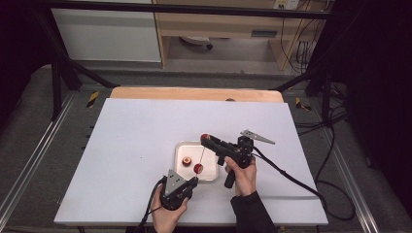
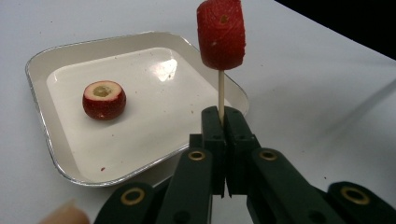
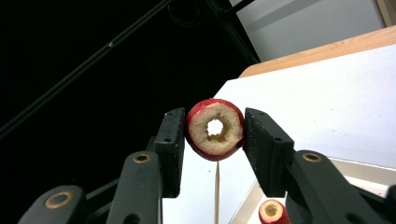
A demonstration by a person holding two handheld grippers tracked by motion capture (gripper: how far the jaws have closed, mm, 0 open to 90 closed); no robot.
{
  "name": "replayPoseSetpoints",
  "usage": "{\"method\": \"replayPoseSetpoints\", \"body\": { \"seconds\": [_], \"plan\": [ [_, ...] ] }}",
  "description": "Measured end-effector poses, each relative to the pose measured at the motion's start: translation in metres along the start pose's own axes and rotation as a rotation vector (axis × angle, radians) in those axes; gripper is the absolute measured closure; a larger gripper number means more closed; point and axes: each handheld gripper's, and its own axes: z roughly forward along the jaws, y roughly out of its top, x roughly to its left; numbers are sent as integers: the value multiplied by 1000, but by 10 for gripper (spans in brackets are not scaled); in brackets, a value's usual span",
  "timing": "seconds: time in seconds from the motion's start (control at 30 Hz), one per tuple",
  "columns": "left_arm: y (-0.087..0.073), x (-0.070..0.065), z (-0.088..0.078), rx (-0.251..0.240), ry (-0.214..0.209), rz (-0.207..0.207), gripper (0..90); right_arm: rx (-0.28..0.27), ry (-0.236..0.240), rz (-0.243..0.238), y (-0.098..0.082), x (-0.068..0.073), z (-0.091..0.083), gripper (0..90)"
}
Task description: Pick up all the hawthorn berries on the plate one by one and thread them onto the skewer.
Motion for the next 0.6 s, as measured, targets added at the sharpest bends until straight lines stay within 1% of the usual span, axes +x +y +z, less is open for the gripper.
{"method": "replayPoseSetpoints", "body": {
  "seconds": [0.33, 0.6],
  "plan": [
    [0, 0, 1, 0, -1, -4, 884, -1, 5, 4, -2, 0, 1, 599],
    [-2, 1, -1, -28, -1, -11, 885, -6, -2, 5, -1, -1, 1, 599]
  ]
}}
